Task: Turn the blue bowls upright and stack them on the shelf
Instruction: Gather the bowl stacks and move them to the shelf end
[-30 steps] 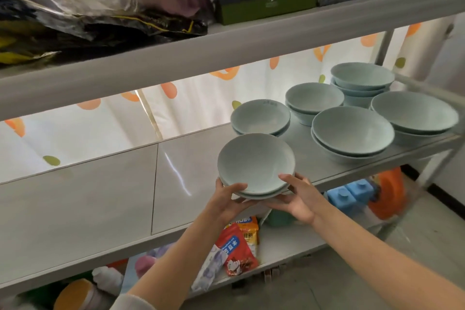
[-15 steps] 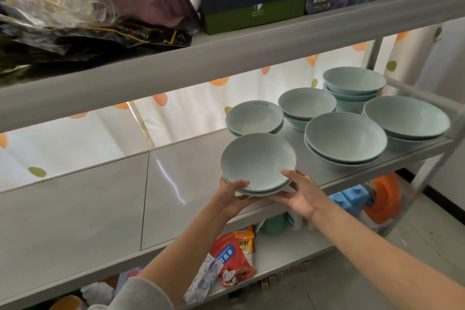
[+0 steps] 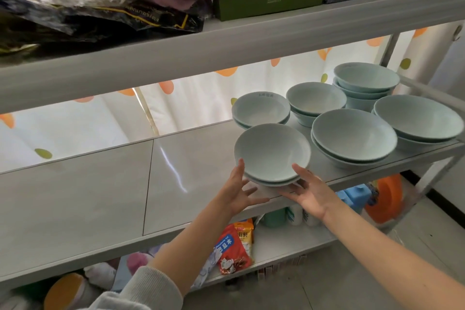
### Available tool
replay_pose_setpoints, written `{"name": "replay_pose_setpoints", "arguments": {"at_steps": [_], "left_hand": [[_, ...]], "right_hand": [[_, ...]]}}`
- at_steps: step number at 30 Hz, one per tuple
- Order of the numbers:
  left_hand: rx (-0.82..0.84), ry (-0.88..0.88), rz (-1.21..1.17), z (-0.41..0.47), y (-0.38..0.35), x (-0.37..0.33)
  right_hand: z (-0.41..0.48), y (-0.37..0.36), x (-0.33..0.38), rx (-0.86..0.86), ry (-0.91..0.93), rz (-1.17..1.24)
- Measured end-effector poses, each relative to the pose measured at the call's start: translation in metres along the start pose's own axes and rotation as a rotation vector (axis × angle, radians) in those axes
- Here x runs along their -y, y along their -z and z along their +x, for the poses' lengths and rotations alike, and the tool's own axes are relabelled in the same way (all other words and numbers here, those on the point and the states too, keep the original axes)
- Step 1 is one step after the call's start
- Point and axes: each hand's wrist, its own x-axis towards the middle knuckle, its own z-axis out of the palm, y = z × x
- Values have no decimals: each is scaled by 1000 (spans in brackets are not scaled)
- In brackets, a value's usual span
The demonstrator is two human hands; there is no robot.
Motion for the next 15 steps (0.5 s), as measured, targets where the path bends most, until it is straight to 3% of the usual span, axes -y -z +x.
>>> {"name": "replay_pose_setpoints", "arguments": {"at_steps": [8,15], "left_hand": [[-91,-70,-143,-36,41,-4],[-166,-237,-229,-85,111,-31]], "right_hand": [[-5,-37,-56,44,-166,18],[10,-108,-109,120,-323,-17]]}}
